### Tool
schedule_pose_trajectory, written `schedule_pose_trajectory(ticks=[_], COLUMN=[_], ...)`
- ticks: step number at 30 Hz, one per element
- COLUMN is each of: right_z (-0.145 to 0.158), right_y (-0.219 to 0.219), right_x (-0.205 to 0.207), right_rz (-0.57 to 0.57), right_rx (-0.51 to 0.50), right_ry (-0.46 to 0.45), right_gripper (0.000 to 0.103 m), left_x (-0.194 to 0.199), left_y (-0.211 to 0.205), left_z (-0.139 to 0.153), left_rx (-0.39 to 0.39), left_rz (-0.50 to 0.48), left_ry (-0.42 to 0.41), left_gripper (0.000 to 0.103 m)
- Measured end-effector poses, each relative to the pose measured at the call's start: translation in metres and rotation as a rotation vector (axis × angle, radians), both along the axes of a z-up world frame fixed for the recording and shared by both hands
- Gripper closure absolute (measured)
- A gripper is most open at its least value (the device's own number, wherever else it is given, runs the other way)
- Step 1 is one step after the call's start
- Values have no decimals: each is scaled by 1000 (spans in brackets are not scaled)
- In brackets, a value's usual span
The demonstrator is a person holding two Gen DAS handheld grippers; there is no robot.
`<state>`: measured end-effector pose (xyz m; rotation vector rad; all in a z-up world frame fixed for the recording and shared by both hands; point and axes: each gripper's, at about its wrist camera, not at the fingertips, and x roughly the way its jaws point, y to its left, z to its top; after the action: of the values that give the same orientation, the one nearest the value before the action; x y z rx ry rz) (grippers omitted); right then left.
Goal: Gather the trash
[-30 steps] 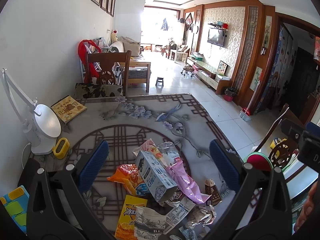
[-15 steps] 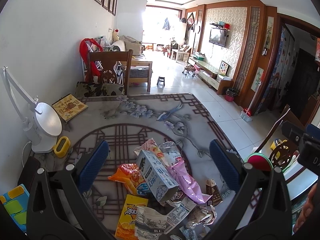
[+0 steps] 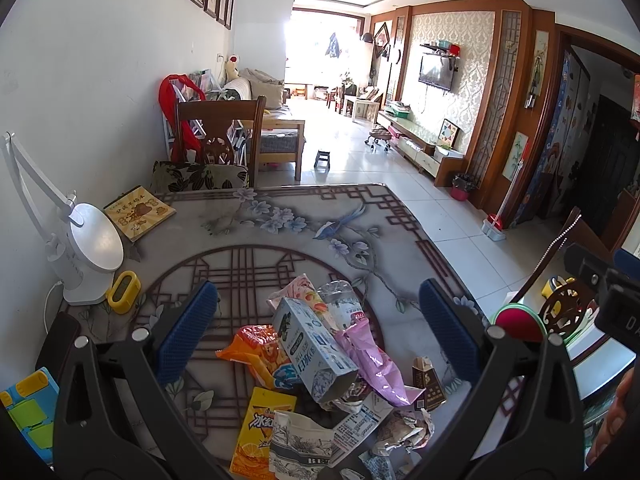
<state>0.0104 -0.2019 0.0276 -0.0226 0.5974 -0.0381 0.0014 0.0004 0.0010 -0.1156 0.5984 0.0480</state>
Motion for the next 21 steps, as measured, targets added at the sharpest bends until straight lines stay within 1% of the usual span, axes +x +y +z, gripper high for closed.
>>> schedule_pose_trajectory(ticks=[8,12,21], right_z=[1,-4,-6], right_y=[1,1,2], right_x=[2,-1,0], right_rz=[-1,1,-1], right_rx=[-1,-3,-4], right_ry=[2,5,8], right_gripper=[7,7,7], left_x=[1,1,0], left_y=[1,2,2], left_z=[-3,-5,-8], left_rx=[-1,-3,-3], left_rz=[3,8,9], left_ry=[5,8,15], left_gripper=[4,4,4])
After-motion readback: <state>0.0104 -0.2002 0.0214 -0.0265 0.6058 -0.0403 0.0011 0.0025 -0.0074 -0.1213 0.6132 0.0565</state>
